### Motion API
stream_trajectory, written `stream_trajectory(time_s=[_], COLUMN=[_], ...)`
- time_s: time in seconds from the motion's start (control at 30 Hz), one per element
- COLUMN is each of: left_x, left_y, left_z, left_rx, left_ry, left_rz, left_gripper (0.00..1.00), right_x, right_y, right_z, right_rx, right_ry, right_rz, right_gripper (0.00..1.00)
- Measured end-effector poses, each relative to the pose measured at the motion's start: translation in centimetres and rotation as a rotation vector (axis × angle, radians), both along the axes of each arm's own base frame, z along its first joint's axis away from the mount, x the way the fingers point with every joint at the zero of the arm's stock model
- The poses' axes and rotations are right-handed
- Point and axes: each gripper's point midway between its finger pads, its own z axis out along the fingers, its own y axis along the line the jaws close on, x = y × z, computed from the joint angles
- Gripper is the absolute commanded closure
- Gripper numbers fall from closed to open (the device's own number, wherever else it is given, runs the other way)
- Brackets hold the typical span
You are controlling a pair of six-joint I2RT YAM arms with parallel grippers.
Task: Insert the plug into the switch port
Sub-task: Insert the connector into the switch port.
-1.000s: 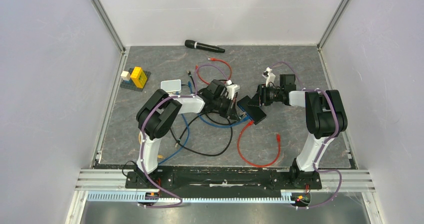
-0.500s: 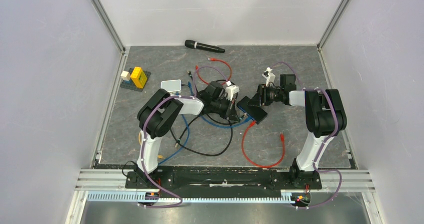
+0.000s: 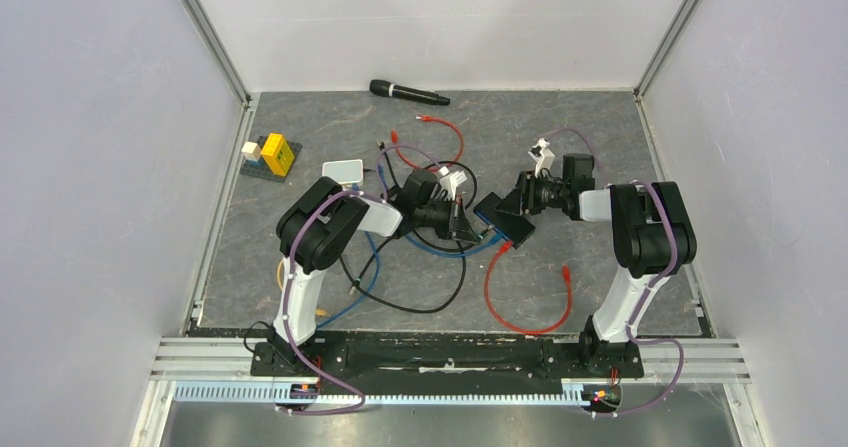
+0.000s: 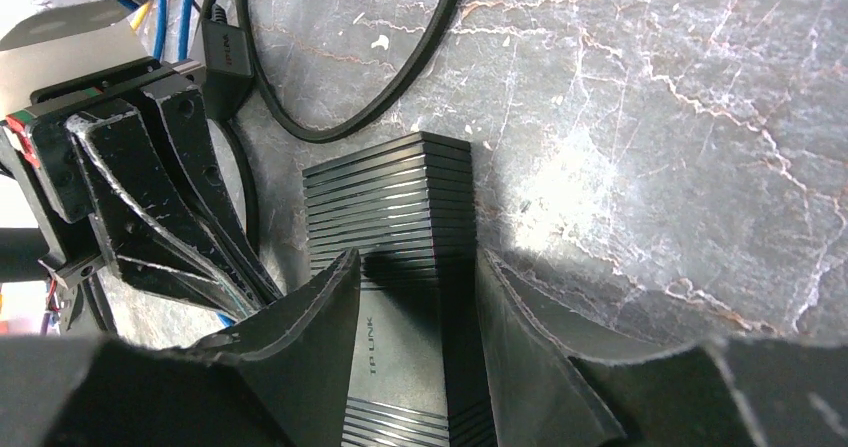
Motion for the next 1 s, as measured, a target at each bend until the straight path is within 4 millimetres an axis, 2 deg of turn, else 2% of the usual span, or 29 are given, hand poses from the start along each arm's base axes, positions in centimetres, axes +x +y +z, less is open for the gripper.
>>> stream_trajectory(time_s=[0.5,1.0], left_x=[-0.6,-1.2], left_y=[-0.2,-0.6], left_z=[0.6,0.1], left_rx=[-0.087,-0.131], left_ry=[-0.024,0.008], left_rz=[-0.008,-0.056], left_gripper=[0.98,0.98], right_x=[-0.7,-0.7], right_y=[-0.8,-0.8], right_z=[0.0,0.1], right_rx=[0.045,0.057], right_ry=[0.039,0.058], right_rz=[-0.051,-0.062], right_gripper=[0.51,0.51])
